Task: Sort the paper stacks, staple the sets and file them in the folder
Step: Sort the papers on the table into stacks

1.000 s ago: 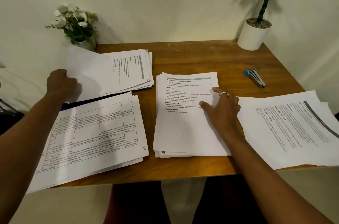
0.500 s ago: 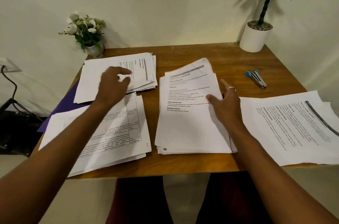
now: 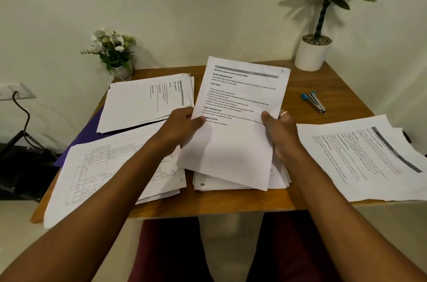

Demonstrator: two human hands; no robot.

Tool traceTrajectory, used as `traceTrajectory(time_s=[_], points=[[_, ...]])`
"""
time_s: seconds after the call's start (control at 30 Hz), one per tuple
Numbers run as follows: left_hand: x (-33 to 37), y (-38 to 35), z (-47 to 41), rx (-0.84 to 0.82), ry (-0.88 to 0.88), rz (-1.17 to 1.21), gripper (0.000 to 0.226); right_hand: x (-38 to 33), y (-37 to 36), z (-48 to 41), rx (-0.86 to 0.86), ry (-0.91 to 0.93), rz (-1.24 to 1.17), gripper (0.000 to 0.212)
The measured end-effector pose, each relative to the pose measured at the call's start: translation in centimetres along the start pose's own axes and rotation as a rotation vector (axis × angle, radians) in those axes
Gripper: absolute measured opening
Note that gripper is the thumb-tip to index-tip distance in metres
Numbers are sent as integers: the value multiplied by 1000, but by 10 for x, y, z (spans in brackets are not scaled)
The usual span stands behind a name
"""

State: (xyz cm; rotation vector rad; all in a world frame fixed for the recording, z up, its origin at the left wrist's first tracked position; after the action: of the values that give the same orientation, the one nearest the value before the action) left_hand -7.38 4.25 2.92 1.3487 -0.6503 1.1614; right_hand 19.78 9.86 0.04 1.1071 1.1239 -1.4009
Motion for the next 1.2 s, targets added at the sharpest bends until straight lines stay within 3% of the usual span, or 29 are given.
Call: traceTrajectory(time_s=[0.2, 0.4, 0.5, 0.73, 0.87, 1.0, 1.2], points=[[10, 50, -10, 61, -47, -187, 26, 1, -13, 12, -91, 55, 90, 25], [23, 137, -54, 159, -59, -505, 20, 20, -21, 28, -64, 270, 544, 13], [18, 165, -80, 117, -28, -660, 20, 25, -30, 26, -83, 345, 692, 14], [-26, 188, -147, 75, 9, -1002, 9, 27, -29, 27, -61, 381, 766, 10], [-60, 198, -198, 99, 42, -1089, 46, 24, -29, 28, -18, 452, 790, 6], [-31, 184, -182, 269, 51, -1212, 45, 21, -26, 31, 76, 527, 879, 10], [-34, 178, -198, 327, 8, -1247, 56, 24, -25, 29, 96, 547, 961, 18]])
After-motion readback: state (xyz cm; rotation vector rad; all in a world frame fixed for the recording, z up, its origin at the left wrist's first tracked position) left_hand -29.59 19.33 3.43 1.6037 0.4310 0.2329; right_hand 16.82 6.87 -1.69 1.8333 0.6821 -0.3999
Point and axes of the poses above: each hand's wrist, its own z-axis away from the middle knuckle, its own y-axis out of the back of the hand, x = y × z, the point moved 8 cm from there along -z, towards the middle knuckle, and after that the axes turned 2 degrees about z, right-handed, at the moved point
